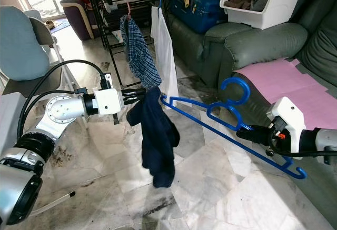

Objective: Hang hanger

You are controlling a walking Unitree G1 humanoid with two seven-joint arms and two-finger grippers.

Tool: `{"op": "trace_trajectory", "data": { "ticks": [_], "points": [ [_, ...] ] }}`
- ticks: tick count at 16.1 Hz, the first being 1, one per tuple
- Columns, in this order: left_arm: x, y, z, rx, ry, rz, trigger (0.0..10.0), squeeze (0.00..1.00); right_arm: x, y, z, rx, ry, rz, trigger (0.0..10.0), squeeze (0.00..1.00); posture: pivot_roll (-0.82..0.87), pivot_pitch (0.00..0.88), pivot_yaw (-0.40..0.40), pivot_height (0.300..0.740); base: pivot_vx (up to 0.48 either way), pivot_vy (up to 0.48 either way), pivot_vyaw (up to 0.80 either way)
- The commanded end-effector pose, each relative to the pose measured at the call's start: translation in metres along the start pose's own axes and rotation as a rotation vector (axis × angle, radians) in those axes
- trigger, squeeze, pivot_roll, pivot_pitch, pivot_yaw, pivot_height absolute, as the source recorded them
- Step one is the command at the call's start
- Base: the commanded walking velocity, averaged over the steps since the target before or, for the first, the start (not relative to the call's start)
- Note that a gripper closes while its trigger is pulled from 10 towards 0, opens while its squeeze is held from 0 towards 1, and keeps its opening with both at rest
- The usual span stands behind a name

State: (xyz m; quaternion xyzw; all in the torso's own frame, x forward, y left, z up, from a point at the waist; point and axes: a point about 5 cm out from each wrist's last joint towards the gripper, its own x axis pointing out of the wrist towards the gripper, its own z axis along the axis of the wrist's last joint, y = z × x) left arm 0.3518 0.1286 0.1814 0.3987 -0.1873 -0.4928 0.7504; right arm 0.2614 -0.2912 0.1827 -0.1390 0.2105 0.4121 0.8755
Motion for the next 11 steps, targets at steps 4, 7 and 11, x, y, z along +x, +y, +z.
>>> {"op": "trace_trajectory", "data": {
  "ticks": [4,7,11],
  "points": [
    [0.001,0.011,-0.001,0.098,0.059,0.046,10.0,0.00,0.058,0.015,-0.009,-0.128,-0.063,-0.108,10.0,0.00,-0.12,0.000,0.047,0.740,0.000,0.000,0.00],
    [-0.002,0.015,-0.003,0.109,0.077,0.076,10.0,0.00,0.058,-0.010,0.006,-0.181,-0.134,-0.337,10.0,0.00,-0.12,0.000,0.043,0.740,0.000,0.000,0.00],
    [-0.004,0.012,-0.007,0.131,0.106,0.092,10.0,0.00,0.056,-0.005,0.010,-0.185,-0.137,-0.235,10.0,0.00,-0.12,0.000,0.039,0.740,0.000,0.000,0.00]
  ]
}}
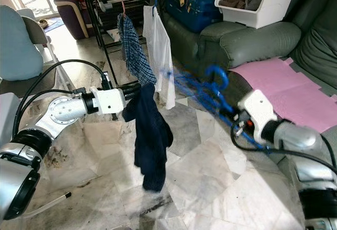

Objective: Hang hanger

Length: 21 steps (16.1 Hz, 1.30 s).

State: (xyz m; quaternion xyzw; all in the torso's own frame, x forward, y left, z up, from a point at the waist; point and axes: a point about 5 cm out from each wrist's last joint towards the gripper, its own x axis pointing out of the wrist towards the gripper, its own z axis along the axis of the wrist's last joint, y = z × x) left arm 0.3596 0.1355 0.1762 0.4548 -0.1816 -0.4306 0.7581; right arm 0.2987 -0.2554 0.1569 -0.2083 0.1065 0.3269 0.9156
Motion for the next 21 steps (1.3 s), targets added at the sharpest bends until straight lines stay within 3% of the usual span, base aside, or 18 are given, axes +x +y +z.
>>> {"op": "trace_trajectory", "data": {
  "ticks": [1,2,3,4,10,15,19,21],
  "points": [
    [-0.002,0.010,0.002,0.034,-0.001,0.020,10.0,0.00,-0.003,0.000,0.007,-0.018,-0.013,0.037,10.0,0.00,-0.13,0.000,0.037,0.740,0.000,0.000,0.00],
    [-0.002,0.009,0.000,0.037,0.007,0.021,10.0,0.00,-0.006,0.003,0.006,-0.014,-0.003,0.074,10.0,0.00,-0.13,0.000,0.037,0.740,0.000,0.000,0.00],
    [-0.003,0.010,-0.002,0.045,0.026,0.026,10.0,0.00,-0.018,0.012,0.004,0.052,0.031,0.210,10.0,0.00,-0.13,0.000,0.042,0.740,0.000,0.000,0.00],
    [-0.003,0.010,-0.002,0.052,0.031,0.029,10.0,0.00,-0.023,0.016,0.003,0.082,0.044,0.268,10.0,0.00,-0.14,0.000,0.043,0.740,0.000,0.000,0.00],
    [0.001,0.016,0.007,0.087,-0.033,0.055,10.0,0.00,-0.025,0.031,-0.011,0.148,0.109,0.365,10.0,0.00,-0.13,0.000,0.037,0.740,0.000,0.000,0.00],
    [0.002,0.025,0.024,0.094,-0.167,0.095,10.0,0.00,-0.014,0.032,-0.024,0.199,0.113,0.308,10.0,0.00,-0.13,0.000,0.034,0.740,0.000,0.000,0.00],
    [0.009,0.037,0.049,0.065,-0.330,0.206,10.0,0.00,0.001,0.053,-0.046,0.401,0.132,0.318,10.0,0.00,-0.12,0.000,0.023,0.740,0.000,0.000,0.00],
    [0.011,0.040,0.058,0.042,-0.385,0.236,10.0,0.00,0.011,0.051,-0.057,0.495,0.129,0.221,10.0,0.00,-0.11,0.000,0.021,0.740,0.000,0.000,0.00]
  ]
}}
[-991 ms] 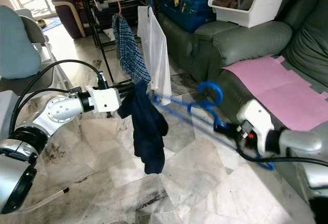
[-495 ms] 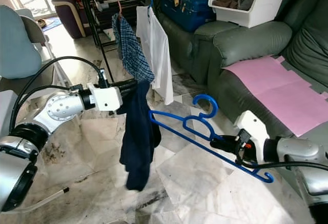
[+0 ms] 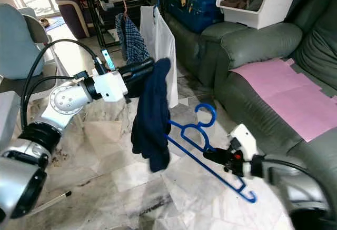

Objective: Hang hanger

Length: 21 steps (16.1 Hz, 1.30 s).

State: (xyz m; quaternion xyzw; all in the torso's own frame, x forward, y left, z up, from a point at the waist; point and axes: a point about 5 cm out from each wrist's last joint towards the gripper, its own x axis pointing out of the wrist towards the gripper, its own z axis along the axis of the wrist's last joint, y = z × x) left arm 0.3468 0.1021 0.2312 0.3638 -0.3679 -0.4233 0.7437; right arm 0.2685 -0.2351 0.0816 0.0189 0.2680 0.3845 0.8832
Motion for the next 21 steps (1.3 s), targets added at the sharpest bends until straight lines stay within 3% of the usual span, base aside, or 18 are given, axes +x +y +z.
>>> {"op": "trace_trajectory", "data": {
  "ticks": [1,2,3,4,5,6,7,10,13,14,15,16,17,19,20,21],
  "points": [
    [0.000,0.008,0.005,-0.007,-0.029,0.045,10.0,0.00,-0.003,-0.010,0.004,0.016,-0.023,-0.079,10.0,0.00,-0.11,0.000,0.019,0.740,0.000,0.000,0.00],
    [0.000,0.007,0.005,-0.022,-0.031,0.055,10.0,0.00,-0.003,-0.023,0.005,0.076,-0.052,-0.192,10.0,0.00,-0.11,0.000,0.019,0.740,0.000,0.000,0.00],
    [-0.004,0.001,0.004,-0.065,-0.026,0.077,10.0,0.00,-0.012,-0.045,0.010,0.215,-0.143,-0.392,10.0,0.00,-0.11,0.000,0.020,0.740,0.000,0.000,0.00],
    [-0.006,-0.005,0.005,-0.131,-0.031,0.104,10.0,0.00,-0.019,-0.057,0.016,0.319,-0.219,-0.487,10.0,0.00,-0.12,0.000,0.020,0.740,0.000,0.000,0.00],
    [-0.002,-0.013,0.009,-0.254,-0.057,0.152,10.0,0.00,-0.025,-0.067,0.024,0.434,-0.319,-0.567,10.0,0.00,-0.12,0.000,0.018,0.740,0.000,0.000,0.00],
    [0.002,-0.021,0.014,-0.326,-0.075,0.153,10.0,0.00,-0.027,-0.072,0.029,0.479,-0.373,-0.611,10.0,0.00,-0.11,0.000,0.015,0.740,0.000,0.000,0.00],
    [0.006,-0.038,0.020,-0.388,-0.095,0.092,10.0,0.00,-0.029,-0.078,0.042,0.520,-0.461,-0.660,10.0,0.00,-0.11,0.000,0.012,0.740,0.000,0.000,0.00],
    [0.006,-0.082,0.022,-0.485,-0.055,-0.076,10.0,0.00,-0.016,-0.070,0.095,0.616,-0.721,-0.537,10.0,0.00,-0.12,0.000,0.011,0.740,0.000,0.000,0.00],
    [0.008,-0.101,0.025,-0.503,-0.022,-0.169,10.0,0.00,-0.001,-0.049,0.134,0.663,-0.873,-0.343,10.0,0.00,-0.13,0.000,0.012,0.740,0.000,0.000,0.00],
    [0.006,-0.119,0.027,-0.505,0.018,-0.274,10.0,0.00,0.012,-0.025,0.159,0.646,-0.927,-0.189,10.0,0.00,-0.13,0.000,0.012,0.740,0.000,0.000,0.00],
    [0.003,-0.128,0.029,-0.522,0.026,-0.312,10.0,0.00,0.013,-0.021,0.170,0.623,-0.966,-0.234,10.0,0.00,-0.13,0.000,0.016,0.740,0.000,0.000,0.00],
    [0.003,-0.131,0.031,-0.534,0.022,-0.319,10.0,0.00,0.007,-0.033,0.172,0.652,-1.011,-0.403,10.0,0.00,-0.13,0.000,0.016,0.740,0.000,0.000,0.00],
    [0.003,-0.133,0.033,-0.537,0.020,-0.321,10.0,0.00,0.004,-0.038,0.173,0.675,-1.024,-0.479,10.0,0.00,-0.13,0.000,0.017,0.740,0.000,0.000,0.00],
    [0.002,-0.135,0.034,-0.545,0.026,-0.321,10.0,0.00,0.006,-0.023,0.185,0.490,-0.988,-0.448,10.0,0.00,-0.12,0.000,0.017,0.740,0.000,0.000,0.00],
    [0.002,-0.135,0.035,-0.549,0.031,-0.318,10.0,0.00,0.001,-0.027,0.187,0.548,-1.020,-0.476,10.0,0.00,-0.12,0.000,0.017,0.740,0.000,0.000,0.00],
    [0.001,-0.136,0.036,-0.567,0.035,-0.314,10.0,0.00,-0.003,-0.029,0.189,0.547,-1.034,-0.482,10.0,0.00,-0.12,0.000,0.017,0.740,0.000,0.000,0.00]
  ]
}}
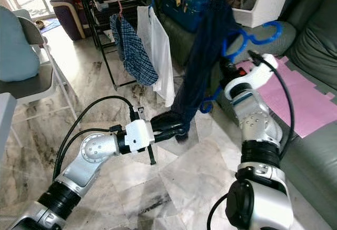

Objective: Hang hanger

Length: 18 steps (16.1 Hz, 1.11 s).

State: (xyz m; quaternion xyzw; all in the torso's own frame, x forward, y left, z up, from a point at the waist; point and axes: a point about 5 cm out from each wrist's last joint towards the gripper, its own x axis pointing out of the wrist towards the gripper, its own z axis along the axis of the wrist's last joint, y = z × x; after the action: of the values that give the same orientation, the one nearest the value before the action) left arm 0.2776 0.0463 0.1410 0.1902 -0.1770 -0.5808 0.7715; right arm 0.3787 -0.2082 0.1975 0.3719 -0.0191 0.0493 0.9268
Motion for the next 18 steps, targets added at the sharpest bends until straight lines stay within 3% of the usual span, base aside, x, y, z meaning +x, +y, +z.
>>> {"op": "trace_trajectory", "data": {
  "ticks": [1,2,4,6,7,8,12,14,16,18],
  "points": [
    [0.001,-0.018,-0.003,-0.009,0.022,-0.095,10.0,0.00,0.002,0.017,0.040,-0.084,-0.167,0.043,10.0,0.00,-0.12,0.000,0.017,0.740,0.000,0.000,0.00],
    [0.000,-0.021,-0.006,-0.016,0.034,-0.107,10.0,0.00,0.003,0.021,0.037,-0.180,-0.162,0.059,10.0,0.00,-0.12,0.000,0.017,0.740,0.000,0.000,0.00],
    [-0.003,-0.026,-0.015,-0.017,0.092,-0.118,10.0,0.00,-0.001,0.046,0.017,-0.413,-0.076,0.264,10.0,0.00,-0.13,0.000,0.021,0.740,0.000,0.000,0.00],
    [-0.003,-0.029,-0.026,-0.031,0.147,-0.101,10.0,0.00,-0.007,0.063,-0.005,-0.479,-0.013,0.397,10.0,0.00,-0.13,0.000,0.020,0.740,0.000,0.000,0.00],
    [-0.002,-0.030,-0.026,-0.043,0.143,-0.099,10.0,0.77,-0.008,0.064,-0.009,-0.495,-0.010,0.411,10.0,0.00,-0.13,0.000,0.020,0.740,0.000,0.000,0.00],
    [0.002,-0.036,-0.027,-0.073,0.129,-0.099,10.0,1.00,-0.012,0.064,-0.016,-0.514,-0.012,0.433,10.0,0.00,-0.13,0.000,0.016,0.740,0.000,0.000,0.00],
    [0.004,-0.040,-0.028,-0.091,0.122,-0.106,10.0,1.00,-0.024,0.058,-0.025,-0.578,-0.015,0.489,10.0,0.00,-0.13,0.000,0.013,0.740,0.000,0.000,0.00],
    [-0.007,-0.038,-0.025,-0.070,0.113,-0.099,10.0,1.00,-0.032,0.049,-0.033,-0.655,0.017,0.528,10.0,0.00,-0.13,0.000,0.019,0.740,0.000,0.000,0.00],
    [-0.015,-0.030,-0.021,-0.048,0.096,-0.067,10.0,1.00,-0.039,0.042,-0.039,-0.677,0.052,0.546,10.0,0.00,-0.13,0.000,0.019,0.740,0.000,0.000,0.00],
    [-0.026,-0.006,-0.010,0.007,0.074,0.013,10.0,1.00,-0.057,0.030,-0.054,-0.751,0.149,0.618,10.0,0.00,-0.12,0.000,0.017,0.740,0.000,0.000,0.00]
  ]
}}
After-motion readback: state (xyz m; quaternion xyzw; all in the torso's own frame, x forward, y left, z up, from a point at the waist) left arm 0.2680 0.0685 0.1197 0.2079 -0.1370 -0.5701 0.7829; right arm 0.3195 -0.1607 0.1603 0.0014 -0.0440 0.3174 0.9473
